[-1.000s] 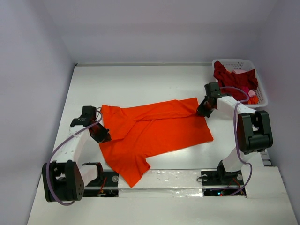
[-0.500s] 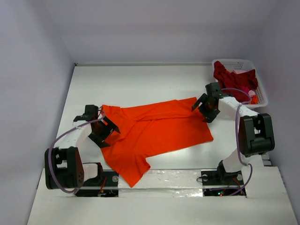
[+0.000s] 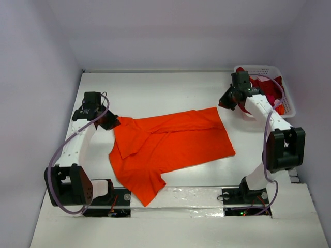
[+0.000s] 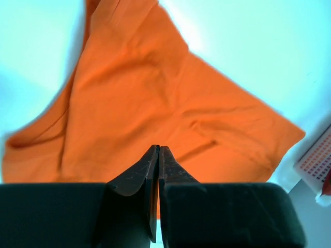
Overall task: Fold and stack the t-shirts
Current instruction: Fold the flattened tshirt in 1/3 of the way
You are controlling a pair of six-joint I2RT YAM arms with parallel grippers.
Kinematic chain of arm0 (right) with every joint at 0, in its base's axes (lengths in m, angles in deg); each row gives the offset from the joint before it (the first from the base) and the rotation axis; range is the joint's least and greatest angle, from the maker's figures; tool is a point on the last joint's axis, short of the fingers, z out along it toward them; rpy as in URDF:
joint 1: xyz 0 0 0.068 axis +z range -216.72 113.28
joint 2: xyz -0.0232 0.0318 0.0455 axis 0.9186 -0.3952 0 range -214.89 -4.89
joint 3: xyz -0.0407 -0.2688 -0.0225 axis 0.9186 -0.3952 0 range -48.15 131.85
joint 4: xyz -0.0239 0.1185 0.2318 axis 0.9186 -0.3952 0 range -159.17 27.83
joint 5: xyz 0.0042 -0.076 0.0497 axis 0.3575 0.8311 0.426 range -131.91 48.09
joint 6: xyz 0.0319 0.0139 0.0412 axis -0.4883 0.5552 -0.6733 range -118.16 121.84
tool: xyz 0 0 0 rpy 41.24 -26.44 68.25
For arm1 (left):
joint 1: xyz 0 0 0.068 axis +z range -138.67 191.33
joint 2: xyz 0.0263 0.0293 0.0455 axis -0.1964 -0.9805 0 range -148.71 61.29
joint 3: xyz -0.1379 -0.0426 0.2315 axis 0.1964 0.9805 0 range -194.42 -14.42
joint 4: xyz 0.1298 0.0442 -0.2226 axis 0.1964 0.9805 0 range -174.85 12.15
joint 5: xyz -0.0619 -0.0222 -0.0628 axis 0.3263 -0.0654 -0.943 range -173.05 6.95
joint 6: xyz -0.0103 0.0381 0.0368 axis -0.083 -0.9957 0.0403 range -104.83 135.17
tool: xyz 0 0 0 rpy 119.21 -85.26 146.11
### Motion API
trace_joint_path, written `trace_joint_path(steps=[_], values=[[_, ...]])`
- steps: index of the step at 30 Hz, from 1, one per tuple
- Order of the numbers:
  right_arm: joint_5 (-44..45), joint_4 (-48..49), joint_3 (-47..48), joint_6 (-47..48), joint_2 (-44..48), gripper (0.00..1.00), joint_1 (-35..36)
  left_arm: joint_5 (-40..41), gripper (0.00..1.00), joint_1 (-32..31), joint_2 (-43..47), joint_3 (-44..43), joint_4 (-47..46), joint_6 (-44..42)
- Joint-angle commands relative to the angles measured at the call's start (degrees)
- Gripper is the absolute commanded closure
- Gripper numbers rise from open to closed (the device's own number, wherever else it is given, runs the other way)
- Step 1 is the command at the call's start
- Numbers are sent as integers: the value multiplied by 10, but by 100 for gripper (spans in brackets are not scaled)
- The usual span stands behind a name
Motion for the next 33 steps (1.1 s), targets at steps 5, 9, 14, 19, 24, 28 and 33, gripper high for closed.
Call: trace_joint_path(steps=[5,9,14,19,24,28,33], values=[[-81,24,85,36,-101,100,6,22,100,-1,-87,-8,-99,-7],[-125,44,102,42,-137,100,11,50,100,-1,-122,1,-118,-12],[-164,49,140,76,-184,100,17,77,100,-1,-141,-4,-133,-11],[-172,59,156,87,-210,100,23,87,100,-1,-173,-29,-150,-6],[-167,60,170,81,-221,100,28,86,100,-1,-197,-41,-162,-7],[-156,64,160,71,-225,100,33,73,100,-1,-225,-45,-171,-12],[-133,53,142,54,-243,100,38,77,100,-1,-246,-48,-163,-15]])
